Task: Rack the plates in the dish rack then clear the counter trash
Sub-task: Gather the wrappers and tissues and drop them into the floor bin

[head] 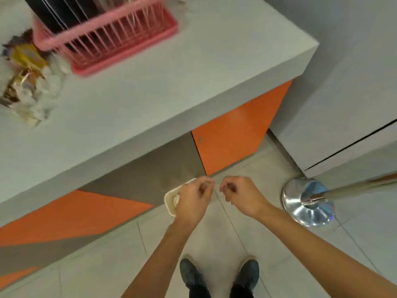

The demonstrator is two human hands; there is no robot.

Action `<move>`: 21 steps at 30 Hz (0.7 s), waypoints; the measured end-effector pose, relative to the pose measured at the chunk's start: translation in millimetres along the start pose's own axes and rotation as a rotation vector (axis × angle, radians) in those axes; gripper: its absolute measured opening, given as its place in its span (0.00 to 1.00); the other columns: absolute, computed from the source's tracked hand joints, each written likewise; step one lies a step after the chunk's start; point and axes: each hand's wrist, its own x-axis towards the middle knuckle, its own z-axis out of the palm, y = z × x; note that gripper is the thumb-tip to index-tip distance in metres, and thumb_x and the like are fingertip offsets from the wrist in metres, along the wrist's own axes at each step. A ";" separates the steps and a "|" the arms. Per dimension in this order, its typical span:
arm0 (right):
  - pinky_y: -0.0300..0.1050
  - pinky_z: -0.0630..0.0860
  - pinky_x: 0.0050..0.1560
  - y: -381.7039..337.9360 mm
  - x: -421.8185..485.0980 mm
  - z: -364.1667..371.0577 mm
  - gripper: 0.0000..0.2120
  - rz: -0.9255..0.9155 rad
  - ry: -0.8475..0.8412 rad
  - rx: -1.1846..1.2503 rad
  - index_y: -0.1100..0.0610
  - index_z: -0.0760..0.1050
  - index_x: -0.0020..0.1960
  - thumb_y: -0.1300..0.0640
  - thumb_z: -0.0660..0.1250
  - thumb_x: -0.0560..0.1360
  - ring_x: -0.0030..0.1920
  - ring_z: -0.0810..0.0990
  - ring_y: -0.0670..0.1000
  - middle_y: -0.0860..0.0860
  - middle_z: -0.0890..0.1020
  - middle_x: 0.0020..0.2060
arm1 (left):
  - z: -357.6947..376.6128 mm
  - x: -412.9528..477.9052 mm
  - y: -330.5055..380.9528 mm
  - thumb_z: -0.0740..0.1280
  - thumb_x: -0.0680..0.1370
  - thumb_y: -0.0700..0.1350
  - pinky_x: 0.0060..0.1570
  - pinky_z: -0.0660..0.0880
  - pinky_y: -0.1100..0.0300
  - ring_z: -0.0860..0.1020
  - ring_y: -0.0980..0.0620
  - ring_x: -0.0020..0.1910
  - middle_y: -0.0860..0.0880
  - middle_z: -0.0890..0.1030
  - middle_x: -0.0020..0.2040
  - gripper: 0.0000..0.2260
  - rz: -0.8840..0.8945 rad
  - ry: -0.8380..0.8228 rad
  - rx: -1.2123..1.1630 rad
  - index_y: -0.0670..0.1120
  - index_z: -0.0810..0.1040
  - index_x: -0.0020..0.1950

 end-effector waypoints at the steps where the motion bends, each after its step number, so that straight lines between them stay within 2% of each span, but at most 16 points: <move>1: 0.37 0.72 0.33 -12.0 -6.7 -13.3 0.11 -0.013 -0.003 -0.007 0.52 0.79 0.42 0.64 0.62 0.77 0.29 0.75 0.46 0.51 0.80 0.31 | -8.5 -1.3 19.3 0.66 0.79 0.42 0.32 0.74 0.60 0.76 0.56 0.27 0.52 0.79 0.31 0.05 -0.018 0.016 -0.064 0.50 0.82 0.48; 4: 0.47 0.76 0.38 -46.0 -6.6 -66.2 0.11 -0.094 0.064 -0.023 0.50 0.77 0.41 0.61 0.63 0.78 0.33 0.79 0.53 0.51 0.80 0.31 | -32.7 8.9 83.0 0.64 0.79 0.36 0.33 0.75 0.64 0.80 0.52 0.29 0.51 0.81 0.35 0.08 0.010 0.101 -0.200 0.46 0.81 0.51; 8: 0.44 0.74 0.39 -84.1 -13.9 -125.3 0.10 -0.199 0.138 -0.059 0.52 0.79 0.40 0.60 0.64 0.78 0.33 0.77 0.47 0.46 0.79 0.31 | -55.8 12.7 151.9 0.65 0.78 0.36 0.39 0.74 0.69 0.81 0.56 0.33 0.51 0.82 0.40 0.07 0.080 0.166 -0.221 0.46 0.81 0.50; 10: 0.44 0.75 0.39 -97.7 -15.7 -145.6 0.10 -0.218 0.160 -0.081 0.51 0.79 0.40 0.58 0.64 0.78 0.35 0.79 0.48 0.48 0.81 0.32 | -65.2 15.4 171.4 0.65 0.79 0.37 0.37 0.76 0.64 0.81 0.55 0.32 0.50 0.83 0.40 0.07 0.089 0.167 -0.228 0.47 0.80 0.49; 13: 0.45 0.74 0.39 -125.2 -5.9 -181.0 0.09 -0.268 0.189 -0.102 0.51 0.79 0.39 0.57 0.64 0.78 0.35 0.79 0.50 0.50 0.81 0.32 | -85.6 29.7 199.0 0.62 0.81 0.38 0.31 0.77 0.51 0.82 0.50 0.30 0.46 0.83 0.38 0.08 0.073 0.164 -0.258 0.48 0.79 0.50; 15: 0.45 0.73 0.37 -143.2 2.0 -201.3 0.09 -0.293 0.197 -0.092 0.51 0.78 0.39 0.56 0.64 0.78 0.35 0.79 0.53 0.52 0.81 0.32 | -99.0 40.3 212.9 0.61 0.81 0.38 0.31 0.77 0.49 0.81 0.49 0.28 0.46 0.82 0.36 0.08 0.097 0.174 -0.215 0.47 0.79 0.50; 17: 0.41 0.70 0.33 -155.4 10.7 -214.8 0.09 -0.302 0.189 -0.081 0.51 0.77 0.39 0.57 0.64 0.78 0.32 0.77 0.52 0.55 0.81 0.32 | -111.1 52.0 222.0 0.62 0.81 0.39 0.30 0.78 0.54 0.80 0.50 0.27 0.46 0.82 0.32 0.08 0.130 0.185 -0.161 0.47 0.80 0.50; 19: 0.37 0.69 0.31 -165.8 22.8 -226.1 0.08 -0.293 0.180 -0.068 0.55 0.79 0.42 0.58 0.63 0.78 0.29 0.75 0.46 0.57 0.81 0.33 | -122.0 70.0 226.5 0.63 0.81 0.40 0.29 0.76 0.62 0.80 0.52 0.27 0.47 0.82 0.30 0.07 0.159 0.196 -0.111 0.49 0.80 0.51; 21: 0.35 0.69 0.30 -180.5 38.6 -239.9 0.08 -0.292 0.189 -0.062 0.56 0.79 0.43 0.59 0.63 0.78 0.28 0.75 0.42 0.57 0.81 0.33 | -131.9 95.6 230.3 0.62 0.81 0.40 0.31 0.75 0.66 0.80 0.55 0.28 0.49 0.82 0.29 0.08 0.180 0.227 -0.091 0.49 0.80 0.52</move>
